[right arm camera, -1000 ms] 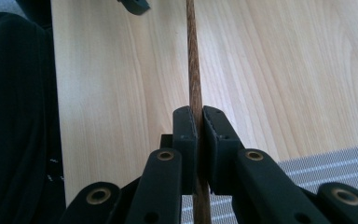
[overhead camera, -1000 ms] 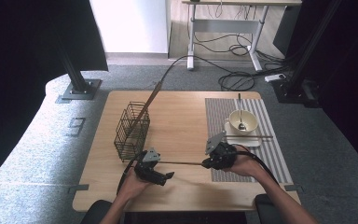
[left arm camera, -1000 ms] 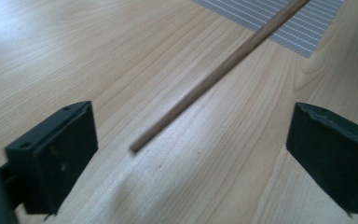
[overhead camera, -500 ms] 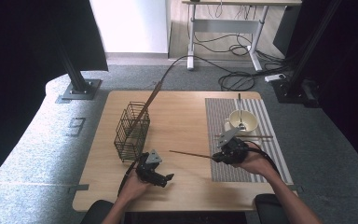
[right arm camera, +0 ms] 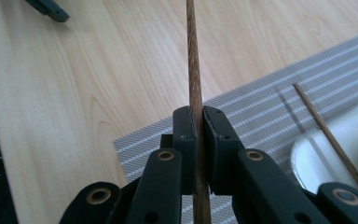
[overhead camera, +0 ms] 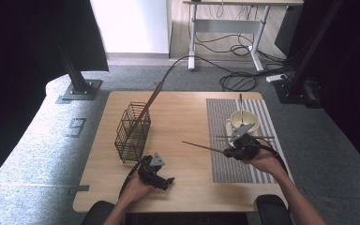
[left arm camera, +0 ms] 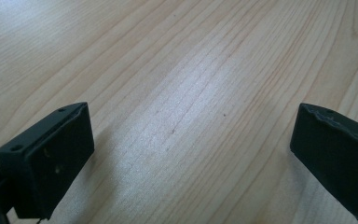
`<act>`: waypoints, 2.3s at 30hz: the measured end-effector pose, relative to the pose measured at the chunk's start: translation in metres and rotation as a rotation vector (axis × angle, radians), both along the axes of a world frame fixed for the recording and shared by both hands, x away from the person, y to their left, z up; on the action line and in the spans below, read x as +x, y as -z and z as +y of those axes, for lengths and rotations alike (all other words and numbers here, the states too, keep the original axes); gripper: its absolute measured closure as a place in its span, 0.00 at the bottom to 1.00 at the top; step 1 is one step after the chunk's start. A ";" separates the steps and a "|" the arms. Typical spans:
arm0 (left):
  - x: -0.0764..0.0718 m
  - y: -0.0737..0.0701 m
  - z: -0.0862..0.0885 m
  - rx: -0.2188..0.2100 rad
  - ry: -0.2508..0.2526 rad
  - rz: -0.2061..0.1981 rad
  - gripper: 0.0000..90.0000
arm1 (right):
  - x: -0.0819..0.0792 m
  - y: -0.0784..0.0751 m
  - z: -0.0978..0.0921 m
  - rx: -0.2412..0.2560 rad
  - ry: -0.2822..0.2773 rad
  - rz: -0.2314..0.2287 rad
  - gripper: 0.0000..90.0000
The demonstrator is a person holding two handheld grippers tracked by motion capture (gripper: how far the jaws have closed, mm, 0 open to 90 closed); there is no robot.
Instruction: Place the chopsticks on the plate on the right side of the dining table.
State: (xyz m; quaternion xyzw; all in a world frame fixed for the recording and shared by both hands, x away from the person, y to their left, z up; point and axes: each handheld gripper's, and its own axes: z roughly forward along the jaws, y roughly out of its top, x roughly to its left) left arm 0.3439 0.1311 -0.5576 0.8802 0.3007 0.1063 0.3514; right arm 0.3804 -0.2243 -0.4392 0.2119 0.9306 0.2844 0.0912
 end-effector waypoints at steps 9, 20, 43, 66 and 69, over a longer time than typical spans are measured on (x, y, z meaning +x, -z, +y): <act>0.001 0.001 -0.001 0.021 0.002 0.008 0.00 | 0.007 0.003 -0.022 0.005 0.079 -0.010 0.92; 0.001 0.001 -0.002 0.031 0.004 0.012 0.00 | 0.021 0.012 -0.050 -0.003 0.190 -0.021 0.92; 0.001 0.002 -0.002 0.030 0.002 0.014 0.00 | 0.047 0.047 -0.092 -0.026 0.334 -0.012 0.92; 0.001 0.002 -0.002 0.028 0.001 0.014 0.00 | 0.064 0.067 -0.115 -0.051 0.378 0.009 0.89; 0.001 0.002 -0.002 0.029 0.001 0.014 0.00 | 0.066 0.068 -0.118 -0.054 0.386 0.008 0.87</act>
